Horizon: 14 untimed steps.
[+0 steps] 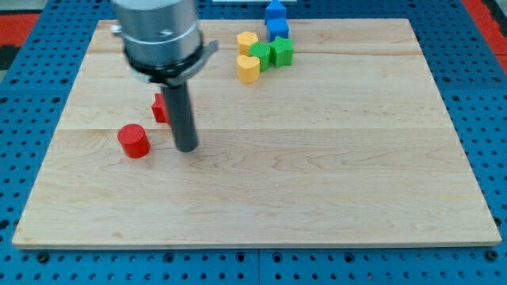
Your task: Move red star towards up
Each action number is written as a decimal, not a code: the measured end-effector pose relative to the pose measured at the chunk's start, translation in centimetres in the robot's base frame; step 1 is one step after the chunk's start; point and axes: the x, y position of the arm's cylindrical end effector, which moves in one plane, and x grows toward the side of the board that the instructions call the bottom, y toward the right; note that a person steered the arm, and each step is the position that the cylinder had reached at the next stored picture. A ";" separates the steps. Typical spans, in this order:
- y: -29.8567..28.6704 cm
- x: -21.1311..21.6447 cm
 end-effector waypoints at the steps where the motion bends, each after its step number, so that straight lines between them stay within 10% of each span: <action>1: -4.7 0.1; 5: 1.7 -6.9; 9: -8.8 -8.9; 14: -5.3 -19.5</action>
